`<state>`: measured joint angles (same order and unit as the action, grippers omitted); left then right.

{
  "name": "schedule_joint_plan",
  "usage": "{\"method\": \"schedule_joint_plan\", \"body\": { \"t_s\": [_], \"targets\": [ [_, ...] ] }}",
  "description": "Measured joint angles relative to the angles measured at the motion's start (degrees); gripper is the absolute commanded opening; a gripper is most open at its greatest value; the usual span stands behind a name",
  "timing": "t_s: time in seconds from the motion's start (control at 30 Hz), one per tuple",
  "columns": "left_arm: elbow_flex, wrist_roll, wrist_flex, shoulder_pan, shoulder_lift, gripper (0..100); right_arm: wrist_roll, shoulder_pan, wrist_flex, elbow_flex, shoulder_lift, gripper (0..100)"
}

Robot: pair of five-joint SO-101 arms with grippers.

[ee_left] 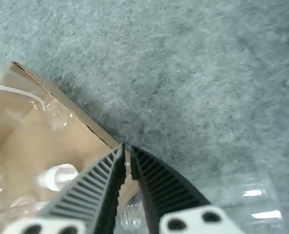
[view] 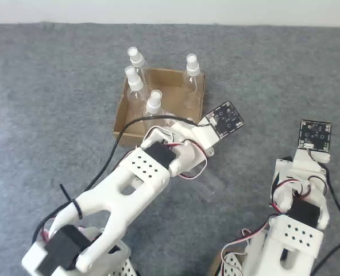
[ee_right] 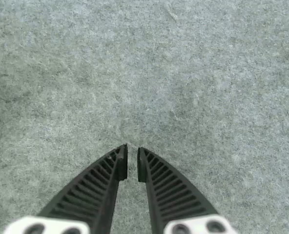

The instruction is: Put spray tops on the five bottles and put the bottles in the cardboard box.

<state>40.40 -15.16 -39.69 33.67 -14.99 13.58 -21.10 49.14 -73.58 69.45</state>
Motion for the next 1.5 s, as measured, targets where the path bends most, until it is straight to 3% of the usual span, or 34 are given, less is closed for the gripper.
{"method": "schedule_joint_plan", "body": {
  "t_s": [0.4,0.6,1.07,1.5],
  "targets": [
    [-7.2,1.8,-7.9,-0.5,0.0,1,0.0,0.0,0.0,0.0,0.0,0.6],
    [-11.8,1.8,-10.0,-3.9,0.0,1,0.0,0.0,0.0,0.0,0.0,0.6],
    [-20.7,1.4,-13.5,-4.2,0.0,1,0.0,0.0,-3.0,-3.0,0.0,0.6],
    [-32.7,1.4,-26.3,-4.2,0.0,1,0.0,0.0,-4.4,-3.3,0.0,0.6]
  ]
}}
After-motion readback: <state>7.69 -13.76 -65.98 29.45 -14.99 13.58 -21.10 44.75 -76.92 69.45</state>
